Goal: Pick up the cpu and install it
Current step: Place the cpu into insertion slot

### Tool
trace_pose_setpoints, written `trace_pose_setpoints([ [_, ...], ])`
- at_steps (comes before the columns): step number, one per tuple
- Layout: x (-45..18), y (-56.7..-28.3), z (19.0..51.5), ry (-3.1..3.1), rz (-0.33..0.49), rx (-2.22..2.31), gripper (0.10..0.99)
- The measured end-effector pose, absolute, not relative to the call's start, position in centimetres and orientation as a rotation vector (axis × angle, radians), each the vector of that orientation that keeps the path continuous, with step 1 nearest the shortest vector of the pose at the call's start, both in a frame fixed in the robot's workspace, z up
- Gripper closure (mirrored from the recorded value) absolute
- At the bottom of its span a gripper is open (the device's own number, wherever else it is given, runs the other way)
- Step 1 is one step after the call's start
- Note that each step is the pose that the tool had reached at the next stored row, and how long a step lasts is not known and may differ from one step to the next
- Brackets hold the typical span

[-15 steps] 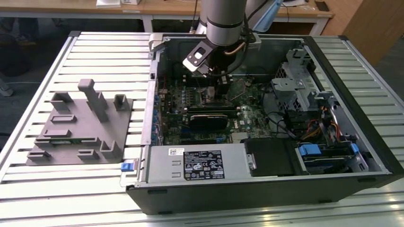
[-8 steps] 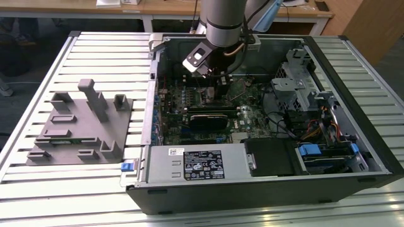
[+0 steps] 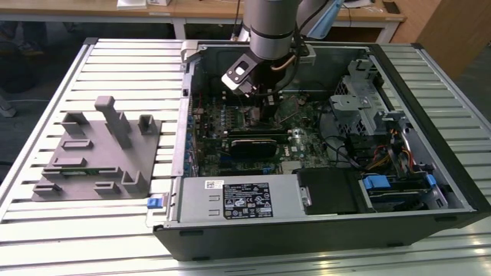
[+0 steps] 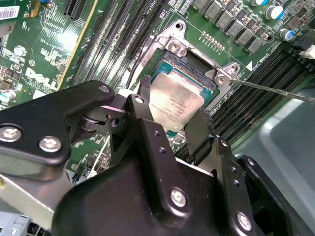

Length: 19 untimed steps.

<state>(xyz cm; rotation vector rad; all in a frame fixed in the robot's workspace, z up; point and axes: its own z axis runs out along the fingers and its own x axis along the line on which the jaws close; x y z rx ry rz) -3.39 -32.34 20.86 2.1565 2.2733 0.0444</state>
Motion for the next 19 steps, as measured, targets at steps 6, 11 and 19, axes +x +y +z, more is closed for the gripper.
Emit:
trace_pose_setpoints([
  [6,-3.40,-32.32,20.49,2.273,0.044,2.157,0.557],
  [11,-3.40,-32.30,20.20,2.273,0.045,2.157,0.557],
  [19,-3.40,-32.24,19.81,2.272,0.044,2.158,0.557],
])
